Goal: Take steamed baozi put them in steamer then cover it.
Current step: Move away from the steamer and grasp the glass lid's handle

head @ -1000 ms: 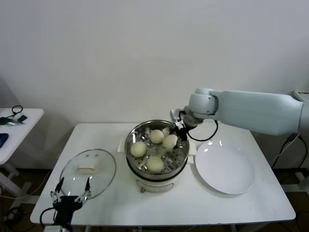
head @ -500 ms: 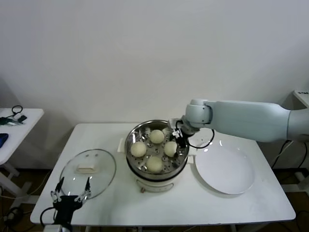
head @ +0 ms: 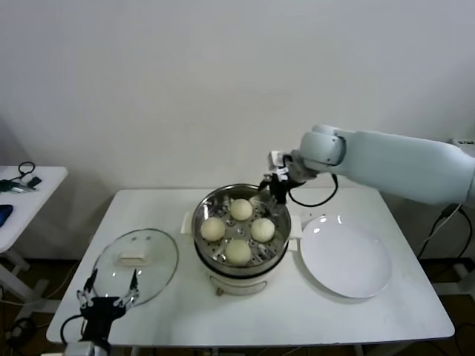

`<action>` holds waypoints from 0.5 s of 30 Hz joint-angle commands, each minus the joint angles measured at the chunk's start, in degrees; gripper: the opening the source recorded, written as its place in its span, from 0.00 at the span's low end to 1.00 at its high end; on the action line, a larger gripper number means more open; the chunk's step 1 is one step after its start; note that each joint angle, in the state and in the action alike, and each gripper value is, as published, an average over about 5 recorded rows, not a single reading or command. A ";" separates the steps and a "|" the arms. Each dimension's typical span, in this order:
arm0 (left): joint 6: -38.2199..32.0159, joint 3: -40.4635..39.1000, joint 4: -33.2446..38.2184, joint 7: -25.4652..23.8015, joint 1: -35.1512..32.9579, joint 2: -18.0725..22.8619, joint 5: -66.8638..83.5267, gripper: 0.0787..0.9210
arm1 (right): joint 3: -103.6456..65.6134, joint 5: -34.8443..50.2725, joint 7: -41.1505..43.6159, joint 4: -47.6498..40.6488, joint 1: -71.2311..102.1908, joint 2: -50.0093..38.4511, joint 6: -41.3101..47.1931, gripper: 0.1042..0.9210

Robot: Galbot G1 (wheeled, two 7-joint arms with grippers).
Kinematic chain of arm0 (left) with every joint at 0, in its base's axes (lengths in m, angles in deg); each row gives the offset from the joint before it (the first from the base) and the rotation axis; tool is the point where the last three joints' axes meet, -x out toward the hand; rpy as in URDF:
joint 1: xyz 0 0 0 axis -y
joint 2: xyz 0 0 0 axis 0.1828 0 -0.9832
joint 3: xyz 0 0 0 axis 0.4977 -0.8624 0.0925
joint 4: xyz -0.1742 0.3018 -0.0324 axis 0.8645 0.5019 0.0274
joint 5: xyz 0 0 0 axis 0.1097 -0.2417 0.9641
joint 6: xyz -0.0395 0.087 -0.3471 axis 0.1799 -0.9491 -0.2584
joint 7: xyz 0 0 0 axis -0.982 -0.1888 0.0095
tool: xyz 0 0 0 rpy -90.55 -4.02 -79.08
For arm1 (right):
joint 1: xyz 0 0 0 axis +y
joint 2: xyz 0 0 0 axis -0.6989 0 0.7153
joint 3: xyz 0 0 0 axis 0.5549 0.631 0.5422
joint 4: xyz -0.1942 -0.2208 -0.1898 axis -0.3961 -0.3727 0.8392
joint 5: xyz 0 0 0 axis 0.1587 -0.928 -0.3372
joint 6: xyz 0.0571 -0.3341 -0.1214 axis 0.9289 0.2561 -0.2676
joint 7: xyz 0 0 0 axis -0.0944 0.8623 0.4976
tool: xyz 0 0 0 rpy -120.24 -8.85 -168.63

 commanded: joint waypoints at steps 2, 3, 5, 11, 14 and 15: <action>0.18 0.03 0.11 -0.08 -0.46 -0.02 0.30 0.88 | -43.88 4.82 -31.35 0.93 27.56 -14.39 0.34 0.88; 0.33 0.03 0.15 -0.04 -0.34 -0.05 0.41 0.88 | -46.63 4.00 -31.85 1.12 30.55 -15.87 -1.16 0.88; 0.45 0.02 0.13 0.01 -0.02 -0.03 0.19 0.88 | -53.50 0.96 -31.50 1.65 37.81 -19.19 -4.19 0.88; 0.68 -0.62 -0.46 0.19 1.62 -0.29 0.26 0.88 | -77.60 -5.56 -29.30 2.62 65.57 -24.82 -16.20 0.88; 0.89 -0.86 -1.08 0.39 3.29 -0.43 0.31 0.88 | -90.52 -6.76 -29.41 2.39 79.75 -23.03 -23.45 0.88; 1.07 -0.92 -1.24 0.40 3.88 -0.50 0.32 0.88 | -94.48 -6.71 -29.43 2.52 84.11 -21.75 -25.56 0.88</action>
